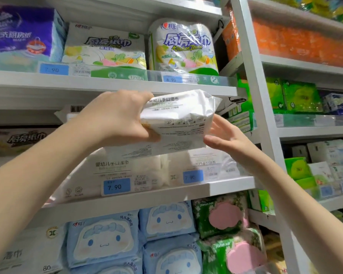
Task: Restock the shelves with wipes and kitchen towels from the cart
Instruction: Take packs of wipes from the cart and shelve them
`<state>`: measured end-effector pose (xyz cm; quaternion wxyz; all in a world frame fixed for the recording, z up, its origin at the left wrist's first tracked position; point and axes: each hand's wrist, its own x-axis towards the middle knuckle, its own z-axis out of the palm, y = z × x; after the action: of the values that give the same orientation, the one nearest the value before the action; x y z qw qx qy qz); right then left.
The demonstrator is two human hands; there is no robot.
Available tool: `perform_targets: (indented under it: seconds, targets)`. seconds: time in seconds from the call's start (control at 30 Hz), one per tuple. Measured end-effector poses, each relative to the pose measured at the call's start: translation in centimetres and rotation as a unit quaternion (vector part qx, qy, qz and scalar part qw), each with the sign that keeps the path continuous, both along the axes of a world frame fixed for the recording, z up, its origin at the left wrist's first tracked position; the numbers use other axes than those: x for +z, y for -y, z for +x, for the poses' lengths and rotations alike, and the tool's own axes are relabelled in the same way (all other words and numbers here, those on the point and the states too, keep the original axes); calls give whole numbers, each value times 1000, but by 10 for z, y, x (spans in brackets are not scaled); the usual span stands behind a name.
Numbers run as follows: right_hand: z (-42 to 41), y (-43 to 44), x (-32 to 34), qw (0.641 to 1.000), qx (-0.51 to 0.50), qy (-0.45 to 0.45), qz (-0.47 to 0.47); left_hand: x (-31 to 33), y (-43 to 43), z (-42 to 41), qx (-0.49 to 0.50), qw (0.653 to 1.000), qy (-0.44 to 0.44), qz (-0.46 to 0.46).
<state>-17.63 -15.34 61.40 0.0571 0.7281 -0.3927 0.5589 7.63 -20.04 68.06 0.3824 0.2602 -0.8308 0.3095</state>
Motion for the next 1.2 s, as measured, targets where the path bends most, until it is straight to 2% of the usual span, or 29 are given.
perform_targets:
  seconds: [0.2,0.4,0.57,0.67,0.73,0.8,0.9,1.0,1.1,1.2]
  targets:
    - [-17,-2,17,991,-7,87,-98,26,2,-52,-44,999,4,-21]
    - [-49,16,9,983,-30,152,-96,35,7,-101,0,997,39,-62]
    - [-66,20,4,969,-23,199,-147,42,11,-127,-24,997,46,-64]
    - [-70,22,8,969,-56,200,-136,44,14,-134,-28,996,36,-72]
    - [-71,26,13,965,-94,206,-132,40,15,-130,7,995,29,-93]
    - [-70,30,17,963,-128,202,-121,29,17,-121,49,992,-4,-120]
    - [-68,33,21,959,-150,212,-111,0,28,-100,41,981,-127,-139]
    - [-71,35,21,957,-167,215,-102,-26,40,-77,50,968,-242,-50]
    - [-73,33,20,965,-158,201,-66,-39,47,-74,41,969,-243,25]
    - [-71,31,22,965,-193,171,-46,-44,48,-96,7,973,-232,9]
